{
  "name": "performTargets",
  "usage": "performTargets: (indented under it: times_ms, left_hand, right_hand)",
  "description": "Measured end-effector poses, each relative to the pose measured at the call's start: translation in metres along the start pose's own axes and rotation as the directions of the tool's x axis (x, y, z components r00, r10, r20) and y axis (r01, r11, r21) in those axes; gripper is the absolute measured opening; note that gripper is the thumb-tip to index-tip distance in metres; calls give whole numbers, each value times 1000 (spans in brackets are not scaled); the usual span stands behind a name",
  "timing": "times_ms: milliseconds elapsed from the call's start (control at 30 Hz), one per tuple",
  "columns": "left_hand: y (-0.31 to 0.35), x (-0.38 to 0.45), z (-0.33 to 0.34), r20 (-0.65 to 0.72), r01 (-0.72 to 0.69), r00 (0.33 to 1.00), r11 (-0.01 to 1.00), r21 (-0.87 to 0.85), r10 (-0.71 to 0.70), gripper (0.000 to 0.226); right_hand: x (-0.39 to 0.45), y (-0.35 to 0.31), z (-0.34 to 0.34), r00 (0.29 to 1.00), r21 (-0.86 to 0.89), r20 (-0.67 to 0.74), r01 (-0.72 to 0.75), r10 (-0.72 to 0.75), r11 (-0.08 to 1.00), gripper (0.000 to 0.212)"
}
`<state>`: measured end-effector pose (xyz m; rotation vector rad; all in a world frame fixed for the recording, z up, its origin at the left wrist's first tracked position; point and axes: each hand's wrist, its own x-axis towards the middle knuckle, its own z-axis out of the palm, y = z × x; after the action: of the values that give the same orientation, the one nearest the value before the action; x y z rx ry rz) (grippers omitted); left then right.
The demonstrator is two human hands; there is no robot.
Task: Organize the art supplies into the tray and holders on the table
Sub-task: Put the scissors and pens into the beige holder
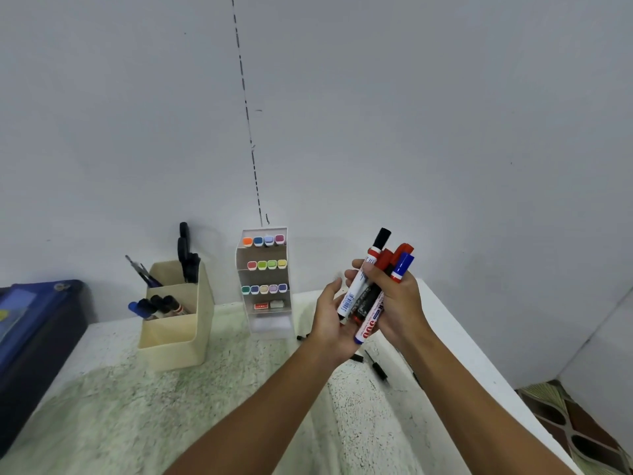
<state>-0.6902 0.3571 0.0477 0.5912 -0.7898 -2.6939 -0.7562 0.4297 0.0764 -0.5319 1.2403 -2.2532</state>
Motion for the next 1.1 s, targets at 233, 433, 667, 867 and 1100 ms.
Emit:
performTargets:
  times_ms: [233, 433, 667, 867, 1100]
  left_hand:
    - [19, -43, -57, 298, -17, 955, 999, 43, 3, 57]
    - [74, -97, -118, 215, -100, 972, 994, 34, 90, 64]
    - [157, -162, -165, 51, -541, 777, 625, 563, 627, 48]
    - [215, -185, -165, 189, -414, 866, 454, 789, 462, 42]
    - [235, -189, -173, 172, -381, 882, 448, 809, 440, 36]
  right_hand:
    - [-29, 28, 42, 972, -151, 230, -9, 44, 988, 14]
    - [-46, 67, 111, 908, -257, 402, -17, 123, 966, 13]
    - [-53, 93, 179, 719, -335, 639, -60, 273, 940, 19]
    - [-58, 113, 215, 575, -330, 729, -182, 372, 926, 43]
    - [-58, 122, 232, 612, -336, 710, -140, 348, 931, 39]
